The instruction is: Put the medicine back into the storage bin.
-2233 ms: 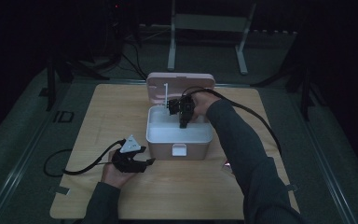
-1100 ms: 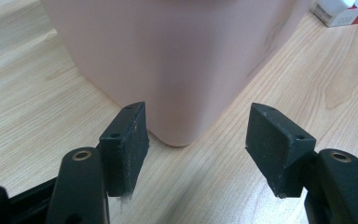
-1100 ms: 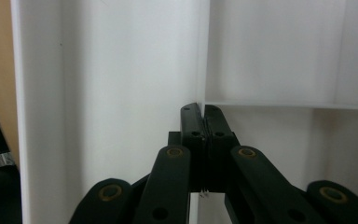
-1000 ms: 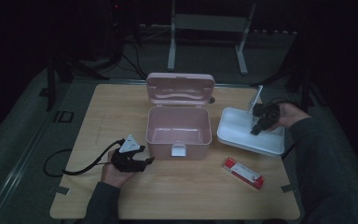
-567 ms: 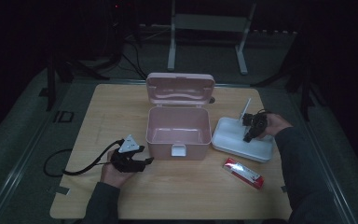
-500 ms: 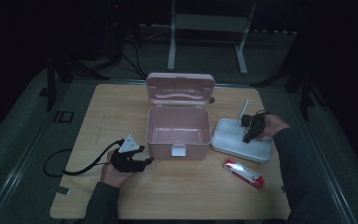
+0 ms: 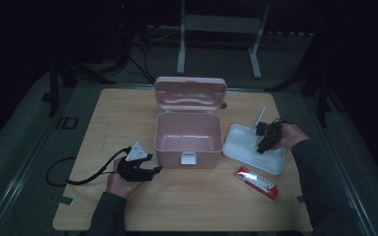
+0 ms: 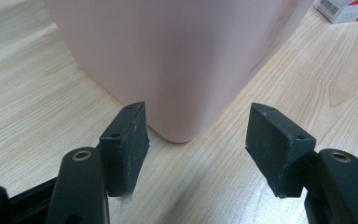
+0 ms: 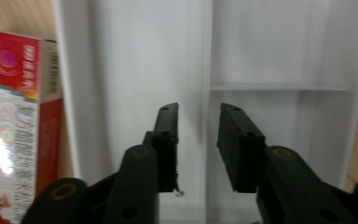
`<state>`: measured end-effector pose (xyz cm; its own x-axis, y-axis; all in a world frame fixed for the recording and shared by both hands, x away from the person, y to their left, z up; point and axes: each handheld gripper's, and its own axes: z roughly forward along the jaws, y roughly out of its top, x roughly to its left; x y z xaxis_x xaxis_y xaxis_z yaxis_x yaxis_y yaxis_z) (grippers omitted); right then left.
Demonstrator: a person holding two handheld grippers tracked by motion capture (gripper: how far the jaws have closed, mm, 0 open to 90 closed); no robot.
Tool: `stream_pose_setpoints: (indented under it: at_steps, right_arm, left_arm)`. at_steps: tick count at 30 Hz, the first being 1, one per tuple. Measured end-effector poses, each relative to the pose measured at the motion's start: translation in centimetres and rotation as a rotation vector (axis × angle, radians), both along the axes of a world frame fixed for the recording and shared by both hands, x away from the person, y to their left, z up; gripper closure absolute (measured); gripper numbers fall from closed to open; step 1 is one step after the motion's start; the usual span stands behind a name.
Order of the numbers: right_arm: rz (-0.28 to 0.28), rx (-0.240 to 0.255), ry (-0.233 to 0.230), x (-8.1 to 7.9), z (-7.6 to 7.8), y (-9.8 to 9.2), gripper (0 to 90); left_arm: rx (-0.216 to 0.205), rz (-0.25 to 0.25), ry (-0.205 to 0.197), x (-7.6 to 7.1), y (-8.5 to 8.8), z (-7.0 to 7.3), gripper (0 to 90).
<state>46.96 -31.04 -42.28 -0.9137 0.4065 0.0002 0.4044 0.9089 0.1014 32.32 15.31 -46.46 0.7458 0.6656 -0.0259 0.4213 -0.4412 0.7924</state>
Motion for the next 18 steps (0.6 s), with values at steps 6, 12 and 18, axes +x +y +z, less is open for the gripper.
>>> stream_pose_setpoints:
  at_steps: [6, 12, 18]
  right_arm:
    - [-0.005, 0.031, -0.014, -1.0, 0.7, -0.1, 59.4]
    - [-0.016, 0.039, -0.034, -2.3, 1.4, 0.4, 56.5]
    - [-0.032, 0.049, -0.041, -3.6, 1.9, 1.1, 56.3]
  left_arm:
    - [0.006, -0.002, -0.002, 0.0, 0.1, 0.0, 38.2]
    - [0.003, -0.001, -0.003, 0.0, 0.1, 0.0, 38.3]
    - [0.002, 0.000, -0.004, -0.1, 0.1, 0.0, 38.3]
